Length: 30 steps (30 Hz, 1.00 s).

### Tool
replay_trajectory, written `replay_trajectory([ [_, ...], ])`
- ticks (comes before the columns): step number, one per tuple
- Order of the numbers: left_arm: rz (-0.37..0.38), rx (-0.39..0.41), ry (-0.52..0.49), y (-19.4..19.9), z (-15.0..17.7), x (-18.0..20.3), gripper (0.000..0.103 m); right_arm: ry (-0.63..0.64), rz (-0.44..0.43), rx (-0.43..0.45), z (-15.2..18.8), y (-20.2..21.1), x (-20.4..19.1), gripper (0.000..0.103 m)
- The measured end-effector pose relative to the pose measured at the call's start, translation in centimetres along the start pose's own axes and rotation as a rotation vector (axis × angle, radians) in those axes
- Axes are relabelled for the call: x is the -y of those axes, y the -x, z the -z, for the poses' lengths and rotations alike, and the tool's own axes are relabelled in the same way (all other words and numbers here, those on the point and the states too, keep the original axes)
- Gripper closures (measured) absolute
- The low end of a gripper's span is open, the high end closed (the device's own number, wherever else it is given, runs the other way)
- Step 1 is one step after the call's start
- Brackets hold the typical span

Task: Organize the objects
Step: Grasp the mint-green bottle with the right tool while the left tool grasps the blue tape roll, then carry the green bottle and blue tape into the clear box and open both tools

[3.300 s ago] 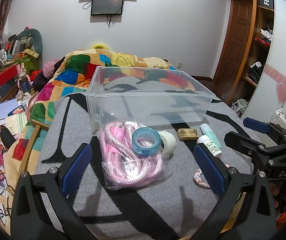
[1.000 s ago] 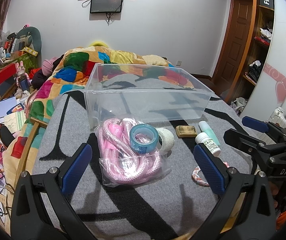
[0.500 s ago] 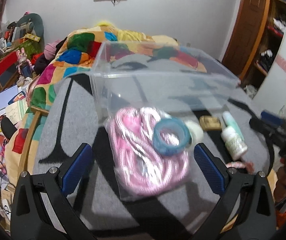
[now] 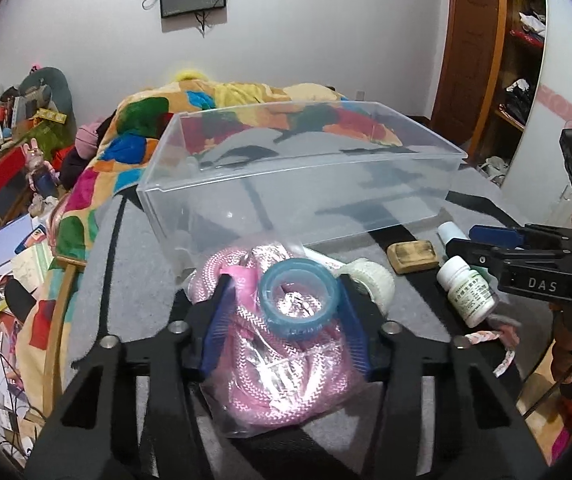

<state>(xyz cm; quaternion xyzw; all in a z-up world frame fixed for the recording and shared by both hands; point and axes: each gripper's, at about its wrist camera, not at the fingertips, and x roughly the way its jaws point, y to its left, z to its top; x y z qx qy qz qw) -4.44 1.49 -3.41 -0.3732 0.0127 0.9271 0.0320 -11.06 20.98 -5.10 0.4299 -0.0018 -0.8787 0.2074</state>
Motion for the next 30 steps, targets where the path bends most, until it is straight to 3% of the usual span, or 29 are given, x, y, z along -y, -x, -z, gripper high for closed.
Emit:
replay_trajectory([
  [1,-0.002,0.003,-0.001,0.1,0.1,0.0,0.064,0.008,0.007,0.003,0.0,0.0,-0.1,0.06],
  [3,0.006,0.007,0.011,0.2,0.1,-0.3,0.064,0.024,0.018,0.01,0.2,0.1,-0.3,0.076],
  [5,0.002,0.011,0.018,0.5,0.0,-0.5,0.065,0.03,0.018,0.012,0.4,0.3,-0.3,0.082],
  [12,0.024,0.052,0.043,2.4,-1.3,-1.6,0.065,0.024,0.009,0.08,-0.4,3.0,-0.3,0.082],
  [22,0.01,0.124,0.071,3.6,-6.0,-3.4,0.065,0.088,-0.01,0.233,-5.4,7.2,-2.3,0.082],
  [30,0.002,0.079,0.053,0.6,-9.1,-4.1,0.065,0.117,-0.008,0.195,-10.0,3.9,-3.5,0.082],
])
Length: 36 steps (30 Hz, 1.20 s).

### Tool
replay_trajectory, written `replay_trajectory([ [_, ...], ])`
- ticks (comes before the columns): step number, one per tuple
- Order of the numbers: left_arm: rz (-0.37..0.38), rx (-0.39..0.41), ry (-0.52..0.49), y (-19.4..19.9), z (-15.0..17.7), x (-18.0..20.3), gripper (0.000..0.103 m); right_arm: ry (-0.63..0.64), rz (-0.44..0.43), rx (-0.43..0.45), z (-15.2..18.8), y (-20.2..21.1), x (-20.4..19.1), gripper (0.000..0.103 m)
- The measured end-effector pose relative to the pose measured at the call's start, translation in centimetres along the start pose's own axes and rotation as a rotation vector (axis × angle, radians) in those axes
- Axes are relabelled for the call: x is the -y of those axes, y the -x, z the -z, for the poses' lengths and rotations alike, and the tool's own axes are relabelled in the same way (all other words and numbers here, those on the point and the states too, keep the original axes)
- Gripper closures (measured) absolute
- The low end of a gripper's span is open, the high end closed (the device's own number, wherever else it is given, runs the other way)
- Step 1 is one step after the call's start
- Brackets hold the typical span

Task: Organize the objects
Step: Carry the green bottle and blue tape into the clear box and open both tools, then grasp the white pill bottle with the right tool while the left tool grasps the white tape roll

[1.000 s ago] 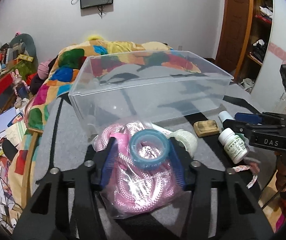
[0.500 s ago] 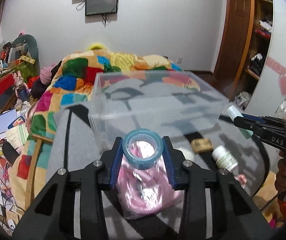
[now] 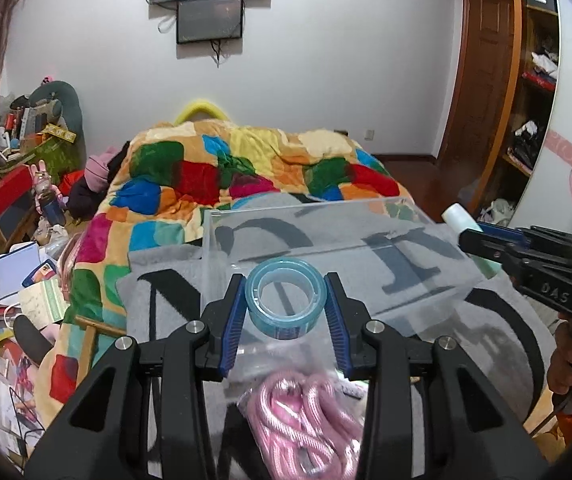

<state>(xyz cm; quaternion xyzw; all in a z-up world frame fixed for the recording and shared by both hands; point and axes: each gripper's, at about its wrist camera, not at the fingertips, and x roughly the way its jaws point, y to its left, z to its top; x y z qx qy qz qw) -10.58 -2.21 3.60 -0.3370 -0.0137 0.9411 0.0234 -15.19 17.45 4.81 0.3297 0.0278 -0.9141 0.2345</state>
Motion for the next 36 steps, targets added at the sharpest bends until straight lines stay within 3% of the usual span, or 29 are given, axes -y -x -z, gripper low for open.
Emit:
replay_trajectory([
  [11,-0.008,-0.139,-0.005,-5.6,-0.5,-0.5,0.065,0.02,-0.012,-0.184,-0.2,-7.0,-0.4,0.082],
  [21,-0.013,-0.164,-0.018,-6.2,0.1,-0.2,0.064,0.06,-0.029,-0.217,0.4,-7.4,-1.7,0.08],
  [24,-0.015,-0.154,-0.023,-5.8,0.0,-0.1,0.054,0.066,-0.027,-0.197,0.3,-6.5,-2.1,0.079],
  [26,-0.023,-0.14,-0.028,-5.4,0.0,-0.1,0.042,0.071,-0.03,-0.177,0.3,-5.7,-2.2,0.077],
  [30,-0.034,-0.118,-0.046,-4.2,-0.2,0.2,0.04,0.075,-0.04,-0.139,0.3,-3.9,-2.6,0.07],
  [36,-0.054,-0.055,-0.068,-1.2,0.3,0.8,0.026,0.078,-0.049,-0.09,1.0,-0.9,-2.7,0.066],
])
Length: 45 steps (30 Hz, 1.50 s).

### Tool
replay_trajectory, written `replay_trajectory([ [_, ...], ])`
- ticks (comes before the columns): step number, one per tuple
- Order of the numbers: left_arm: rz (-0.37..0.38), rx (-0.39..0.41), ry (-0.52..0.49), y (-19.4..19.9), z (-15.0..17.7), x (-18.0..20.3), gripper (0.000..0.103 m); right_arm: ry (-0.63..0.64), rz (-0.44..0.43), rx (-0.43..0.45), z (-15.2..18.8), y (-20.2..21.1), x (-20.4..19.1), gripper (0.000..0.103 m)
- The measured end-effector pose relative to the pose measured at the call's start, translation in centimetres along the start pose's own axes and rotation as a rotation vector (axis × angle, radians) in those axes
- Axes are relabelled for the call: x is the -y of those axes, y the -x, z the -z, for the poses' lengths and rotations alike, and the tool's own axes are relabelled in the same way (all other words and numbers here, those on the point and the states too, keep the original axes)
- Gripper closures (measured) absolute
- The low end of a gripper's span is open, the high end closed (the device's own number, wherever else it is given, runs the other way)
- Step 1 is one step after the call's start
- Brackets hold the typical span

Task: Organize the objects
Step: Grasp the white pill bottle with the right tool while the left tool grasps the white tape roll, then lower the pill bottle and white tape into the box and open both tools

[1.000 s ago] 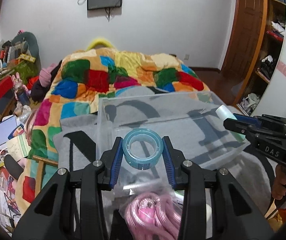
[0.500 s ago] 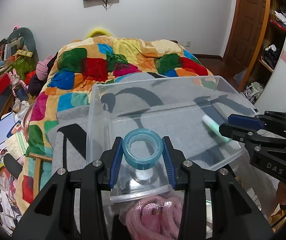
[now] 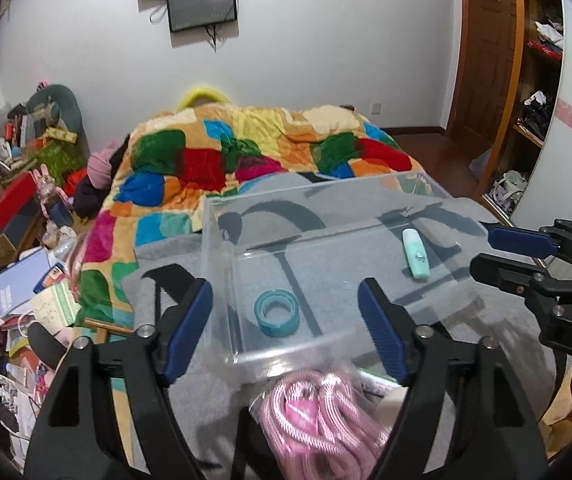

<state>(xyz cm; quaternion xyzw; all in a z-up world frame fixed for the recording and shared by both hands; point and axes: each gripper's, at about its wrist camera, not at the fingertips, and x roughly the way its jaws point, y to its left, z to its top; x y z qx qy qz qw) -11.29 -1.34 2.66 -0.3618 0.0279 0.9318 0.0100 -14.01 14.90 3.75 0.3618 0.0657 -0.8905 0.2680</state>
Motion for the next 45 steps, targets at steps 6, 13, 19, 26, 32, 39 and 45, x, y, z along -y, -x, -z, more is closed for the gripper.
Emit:
replay_trajectory([
  [6,0.028,0.037,-0.012,2.6,1.6,0.8,0.025,-0.007,0.006,0.028,2.2,2.3,-0.2,0.06],
  [13,0.101,0.013,-0.022,3.3,4.1,2.6,0.025,-0.031,-0.009,-0.018,5.6,2.3,-0.4,0.06],
  [19,0.15,-0.04,-0.052,2.0,6.1,4.6,0.026,-0.042,-0.033,-0.108,8.8,0.5,-0.7,0.06],
  [26,0.179,-0.084,-0.092,0.6,7.4,6.5,0.038,-0.069,-0.046,-0.145,10.9,0.0,0.1,0.074],
  [32,0.167,-0.091,-0.1,-0.3,8.0,6.9,0.06,-0.068,-0.031,-0.13,11.5,0.4,0.4,0.076],
  [39,0.187,-0.076,-0.067,0.3,8.0,6.0,0.064,-0.071,-0.032,-0.088,10.7,1.5,0.3,0.076],
  [45,0.193,-0.018,-0.046,2.5,7.4,5.4,0.064,-0.067,-0.035,-0.036,9.3,2.7,0.1,0.076],
])
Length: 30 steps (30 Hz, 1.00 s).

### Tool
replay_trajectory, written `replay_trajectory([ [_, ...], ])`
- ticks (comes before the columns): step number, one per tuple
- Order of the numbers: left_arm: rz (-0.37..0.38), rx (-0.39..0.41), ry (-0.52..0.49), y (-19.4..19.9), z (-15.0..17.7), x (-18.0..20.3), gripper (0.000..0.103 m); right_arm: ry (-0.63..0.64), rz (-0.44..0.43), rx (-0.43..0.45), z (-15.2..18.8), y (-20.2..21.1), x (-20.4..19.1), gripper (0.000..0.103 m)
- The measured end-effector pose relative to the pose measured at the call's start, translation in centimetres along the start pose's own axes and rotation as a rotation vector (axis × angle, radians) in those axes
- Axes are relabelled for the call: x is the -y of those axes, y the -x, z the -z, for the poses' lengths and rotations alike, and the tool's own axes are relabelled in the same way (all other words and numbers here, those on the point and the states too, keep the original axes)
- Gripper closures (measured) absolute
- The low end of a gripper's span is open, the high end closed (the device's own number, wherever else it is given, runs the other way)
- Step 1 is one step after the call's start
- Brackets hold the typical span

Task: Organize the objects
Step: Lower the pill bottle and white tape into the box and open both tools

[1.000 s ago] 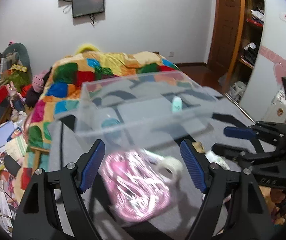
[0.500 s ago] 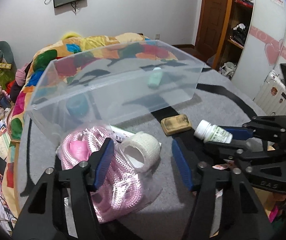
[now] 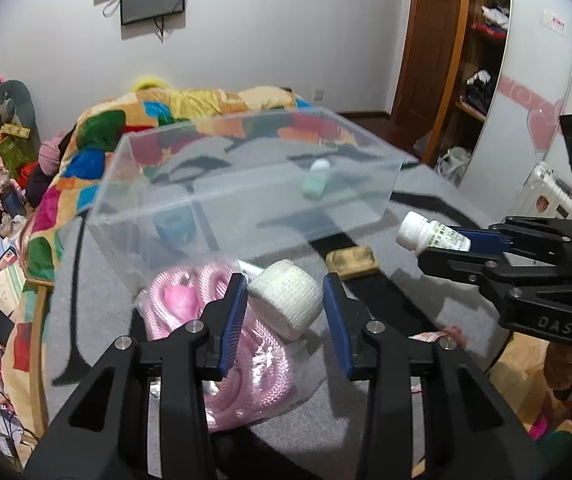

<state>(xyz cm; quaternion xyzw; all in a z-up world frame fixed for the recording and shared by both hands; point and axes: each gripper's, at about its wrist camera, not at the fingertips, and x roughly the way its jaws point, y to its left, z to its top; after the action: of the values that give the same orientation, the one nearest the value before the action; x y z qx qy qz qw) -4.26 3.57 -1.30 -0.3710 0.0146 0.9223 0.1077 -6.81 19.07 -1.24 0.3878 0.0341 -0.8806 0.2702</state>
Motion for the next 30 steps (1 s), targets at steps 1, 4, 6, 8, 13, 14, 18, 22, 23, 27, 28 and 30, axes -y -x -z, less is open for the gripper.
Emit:
replay_trajectory([
  [1,-0.002,0.015,0.003,0.5,-0.3,-0.1,0.064,0.002,0.0,0.009,-0.3,0.2,-0.1,0.076],
  [4,0.005,0.051,0.017,1.8,-1.2,-0.5,0.064,0.008,0.002,0.039,-1.3,0.7,-0.3,0.076],
  [6,0.005,0.084,0.027,2.9,-2.1,-1.0,0.064,0.008,0.0,0.056,-2.0,1.0,-0.3,0.076],
  [8,-0.004,0.11,0.035,3.6,-2.8,-1.5,0.064,0.011,0.004,0.077,-2.8,1.3,-0.3,0.076],
  [13,-0.032,0.164,0.061,4.4,-5.3,-2.9,0.064,0.015,0.007,0.12,-5.0,1.5,-0.2,0.076],
  [14,-0.039,0.171,0.066,4.3,-5.8,-3.3,0.064,0.011,0.001,0.124,-5.6,1.4,-0.2,0.076],
  [18,-0.076,0.158,0.063,2.8,-7.0,-4.0,0.064,-0.012,-0.027,0.137,-7.7,0.7,-0.2,0.076],
  [22,-0.094,0.132,0.073,1.0,-7.7,-4.6,0.064,-0.008,-0.011,0.151,-9.2,-0.2,-0.6,0.076],
  [23,-0.094,0.127,0.075,0.6,-7.8,-4.8,0.064,-0.006,-0.005,0.151,-9.6,-0.5,-0.7,0.076],
  [27,-0.08,0.091,0.102,-1.4,-8.3,-5.6,0.064,0.015,0.021,0.127,-10.7,-2.4,-0.9,0.076],
  [28,-0.078,0.082,0.105,-1.8,-8.4,-5.7,0.064,0.017,0.024,0.118,-10.8,-2.8,-0.8,0.076],
  [30,-0.076,0.062,0.112,-2.7,-8.4,-5.9,0.064,0.02,0.034,0.094,-11.0,-4.0,-0.7,0.076],
])
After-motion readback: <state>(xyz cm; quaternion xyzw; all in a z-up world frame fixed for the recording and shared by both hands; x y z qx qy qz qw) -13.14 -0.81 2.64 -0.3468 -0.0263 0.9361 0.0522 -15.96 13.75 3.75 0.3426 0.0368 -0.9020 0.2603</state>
